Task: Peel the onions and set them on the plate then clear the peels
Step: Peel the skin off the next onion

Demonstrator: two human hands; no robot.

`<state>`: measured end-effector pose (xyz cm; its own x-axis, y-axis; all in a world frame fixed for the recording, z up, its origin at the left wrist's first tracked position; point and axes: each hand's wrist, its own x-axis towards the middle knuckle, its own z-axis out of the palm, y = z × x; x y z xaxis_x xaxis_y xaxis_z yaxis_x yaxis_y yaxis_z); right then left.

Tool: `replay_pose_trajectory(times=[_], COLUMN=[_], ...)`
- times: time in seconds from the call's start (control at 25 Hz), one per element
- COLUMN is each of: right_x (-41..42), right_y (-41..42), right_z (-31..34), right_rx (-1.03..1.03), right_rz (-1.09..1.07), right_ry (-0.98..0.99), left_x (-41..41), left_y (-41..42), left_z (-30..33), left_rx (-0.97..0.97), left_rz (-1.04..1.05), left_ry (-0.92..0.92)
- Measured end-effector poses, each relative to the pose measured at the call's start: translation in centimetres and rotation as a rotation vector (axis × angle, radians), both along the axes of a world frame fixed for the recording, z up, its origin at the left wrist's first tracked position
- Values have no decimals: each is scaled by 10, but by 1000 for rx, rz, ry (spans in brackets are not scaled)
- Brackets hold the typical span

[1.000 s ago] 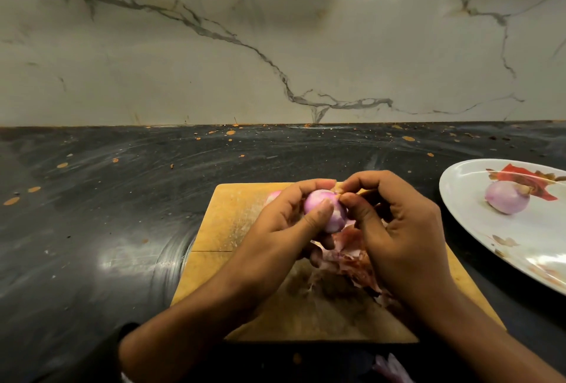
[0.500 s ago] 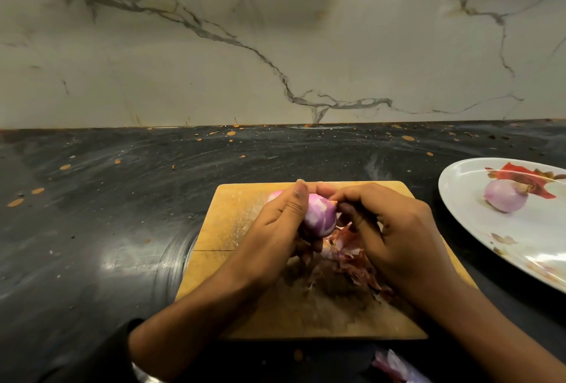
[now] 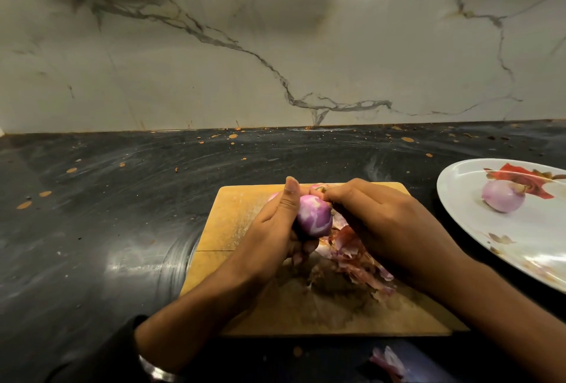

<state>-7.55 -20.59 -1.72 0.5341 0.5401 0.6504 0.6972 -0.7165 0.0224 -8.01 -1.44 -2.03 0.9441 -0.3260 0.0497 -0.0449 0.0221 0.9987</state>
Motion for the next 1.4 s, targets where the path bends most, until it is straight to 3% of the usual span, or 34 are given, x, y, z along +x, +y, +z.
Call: replay_pose_trajectory(times=[0.36, 0.48, 0.76, 1.04, 1.16, 1.4], right_x=[0, 0, 25, 35, 33, 25], right_y=[1, 3, 0, -2, -1, 2], right_z=[1, 4, 12, 2, 2, 8], right_rx=[90, 160, 401, 448, 527, 847], right_rz=[-47, -32, 35, 28, 69, 202], right_ry=[-17, 50, 251, 352, 450, 865], left_x=[-1, -5, 16, 28, 28, 25], left_y=[-2, -3, 1, 2, 4, 3], left_z=[4, 8, 35, 23, 21, 16], left_rx=[77, 70, 181, 245, 235, 76], left_rz=[-104, -160, -57, -69, -102, -164], left_ry=[-5, -59, -197, -335, -342, -200])
